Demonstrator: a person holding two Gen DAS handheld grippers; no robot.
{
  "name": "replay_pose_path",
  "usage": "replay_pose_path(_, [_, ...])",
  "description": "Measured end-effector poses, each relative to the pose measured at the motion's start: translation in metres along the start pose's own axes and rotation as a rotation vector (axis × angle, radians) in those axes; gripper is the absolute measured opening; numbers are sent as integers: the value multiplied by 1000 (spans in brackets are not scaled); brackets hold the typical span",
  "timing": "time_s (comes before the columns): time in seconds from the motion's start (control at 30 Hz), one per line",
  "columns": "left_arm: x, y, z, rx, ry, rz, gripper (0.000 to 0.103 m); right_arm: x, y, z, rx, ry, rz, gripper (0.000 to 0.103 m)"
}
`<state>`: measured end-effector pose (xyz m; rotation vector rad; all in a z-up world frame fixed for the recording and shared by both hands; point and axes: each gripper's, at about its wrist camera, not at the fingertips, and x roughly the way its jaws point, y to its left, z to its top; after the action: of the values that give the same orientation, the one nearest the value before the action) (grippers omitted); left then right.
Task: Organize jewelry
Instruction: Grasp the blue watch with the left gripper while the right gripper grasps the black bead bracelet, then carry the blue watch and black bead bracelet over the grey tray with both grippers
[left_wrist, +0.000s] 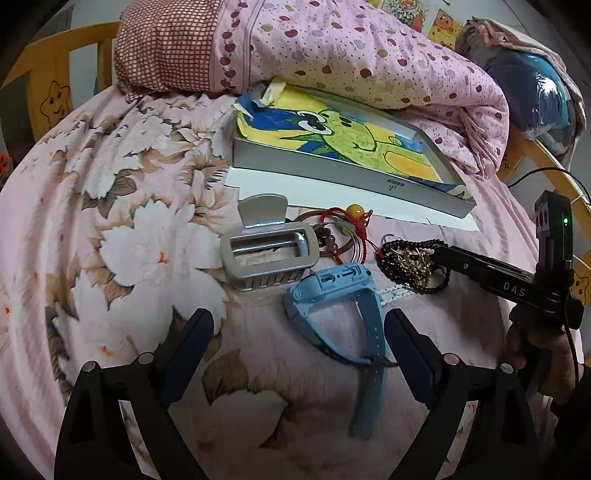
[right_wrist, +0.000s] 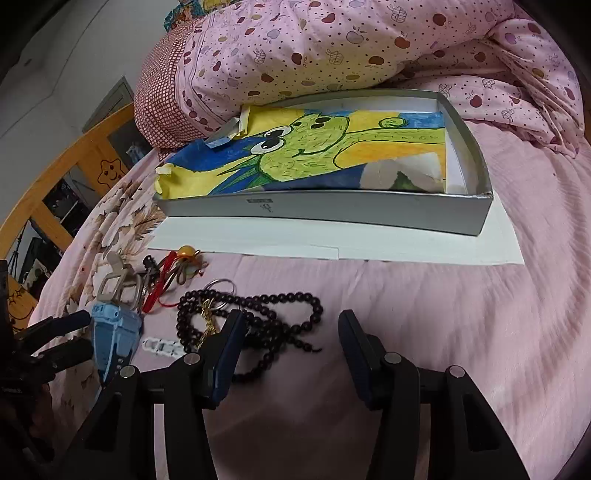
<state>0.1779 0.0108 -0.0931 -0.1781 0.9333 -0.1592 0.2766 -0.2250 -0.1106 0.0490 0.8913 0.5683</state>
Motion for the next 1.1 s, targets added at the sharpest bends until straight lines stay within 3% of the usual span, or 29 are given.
replay_pose_path(0.17, [13,0,5,5,24,-3,66,2,1,0,-7,-14,0,42])
replay_pose_path(0.23, [17,0,6,8,30,-2,62,2,0,-1,-7,-16,4,34])
replay_pose_path(0.47, [18,-1,2,-41,48,3,43,0,2,-6,-12,-14,15,22])
replay_pose_path(0.5, [17,-2,1,-45,50,8,41,-1,2,-7,-11,-15,18,16])
replay_pose_path(0.67, [13,-7,-3,-69,66,25,18,-11,7,-15,-5,-23,17,11])
replay_pose_path(0.77, [9,-6,-5,-94,63,24,10,-23,10,-18,-5,-37,11,10])
replay_pose_path(0.9, [0,-8,-7,-118,57,9,7,-45,16,-22,-3,-69,11,6])
replay_pose_path(1.1, [-22,-26,-15,-66,31,-18,5,-80,36,-24,-42,-131,4,6])
